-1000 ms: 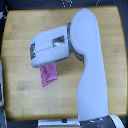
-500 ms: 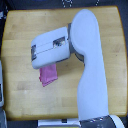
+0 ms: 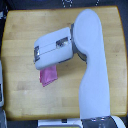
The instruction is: Folding a cloth
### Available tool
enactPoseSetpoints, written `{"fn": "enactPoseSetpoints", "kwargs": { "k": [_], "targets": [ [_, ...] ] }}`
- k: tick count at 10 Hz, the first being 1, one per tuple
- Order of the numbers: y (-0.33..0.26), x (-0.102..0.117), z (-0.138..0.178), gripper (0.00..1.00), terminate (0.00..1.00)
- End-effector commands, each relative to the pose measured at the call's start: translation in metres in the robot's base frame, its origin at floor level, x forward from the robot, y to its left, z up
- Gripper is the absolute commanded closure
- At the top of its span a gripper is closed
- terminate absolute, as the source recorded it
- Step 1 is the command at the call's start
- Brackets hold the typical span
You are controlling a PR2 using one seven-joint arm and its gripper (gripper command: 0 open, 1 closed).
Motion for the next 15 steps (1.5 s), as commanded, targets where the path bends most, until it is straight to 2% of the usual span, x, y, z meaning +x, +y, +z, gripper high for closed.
{"fn": "enactPoseSetpoints", "kwargs": {
  "k": [1,2,9,13,15],
  "targets": [
    [-0.032,0.041,0.047,0.0,0.0],
    [-0.047,0.061,0.069,0.0,0.0],
    [-0.104,0.109,0.147,0.0,0.0],
    [-0.145,0.126,0.184,0.0,0.0],
    [-0.199,0.129,0.194,0.0,0.0]
  ]
}}
